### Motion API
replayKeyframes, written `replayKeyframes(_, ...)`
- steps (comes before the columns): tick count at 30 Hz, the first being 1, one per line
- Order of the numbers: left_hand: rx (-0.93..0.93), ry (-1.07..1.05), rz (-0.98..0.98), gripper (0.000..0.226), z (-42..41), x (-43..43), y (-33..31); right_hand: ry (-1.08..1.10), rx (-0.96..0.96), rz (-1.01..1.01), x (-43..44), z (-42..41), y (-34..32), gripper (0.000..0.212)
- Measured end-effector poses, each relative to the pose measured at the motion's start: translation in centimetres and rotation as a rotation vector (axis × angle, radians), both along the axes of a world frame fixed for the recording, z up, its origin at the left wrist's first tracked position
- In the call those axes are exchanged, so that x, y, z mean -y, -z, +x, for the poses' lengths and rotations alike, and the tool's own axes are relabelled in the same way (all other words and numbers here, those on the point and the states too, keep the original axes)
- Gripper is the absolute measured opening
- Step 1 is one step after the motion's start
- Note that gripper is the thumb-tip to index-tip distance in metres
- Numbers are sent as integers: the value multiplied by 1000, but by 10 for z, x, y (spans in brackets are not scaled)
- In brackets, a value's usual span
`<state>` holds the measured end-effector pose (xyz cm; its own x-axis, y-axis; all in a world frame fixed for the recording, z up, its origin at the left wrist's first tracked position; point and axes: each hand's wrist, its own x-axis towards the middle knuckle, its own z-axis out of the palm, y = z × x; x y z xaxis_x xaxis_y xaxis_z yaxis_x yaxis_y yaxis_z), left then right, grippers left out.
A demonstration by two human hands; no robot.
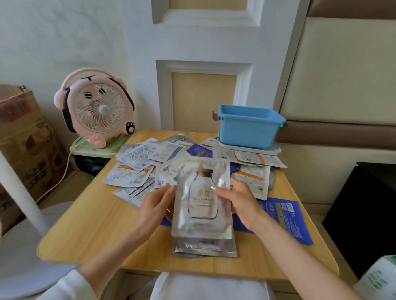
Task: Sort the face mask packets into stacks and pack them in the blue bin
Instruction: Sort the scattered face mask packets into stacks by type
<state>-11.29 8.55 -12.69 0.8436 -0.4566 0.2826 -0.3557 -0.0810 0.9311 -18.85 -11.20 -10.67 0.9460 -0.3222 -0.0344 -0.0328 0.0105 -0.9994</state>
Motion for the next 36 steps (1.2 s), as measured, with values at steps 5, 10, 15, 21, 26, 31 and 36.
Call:
replayKeyframes(5,303,-321,448,37,36,-24,11,154,-224,-567,-4,-6,21,19)
replayKeyframes(10,299,-17,839,117,65,-42,28,378,-192,-760,-17,-12,33,15)
replayKeyframes(15,452,242,914,132,67,-51,29,384,-49,-1047,-22,-17,37,55)
replayKeyframes(21,554,236,988,113,65,-50,21,-238,-65,-1375,-45,-5,41,78)
replayKeyframes(26,566,251,1062,109,57,-50,11,-270,-121,-1427,-47,-4,52,86)
replayKeyframes(31,645,155,981,54,53,-53,14,-304,-153,-1442,-50,-5,46,93)
replayKeyframes(36,831,-310,494,20,41,-52,1,-319,-172,-1435,-46,-5,45,83)
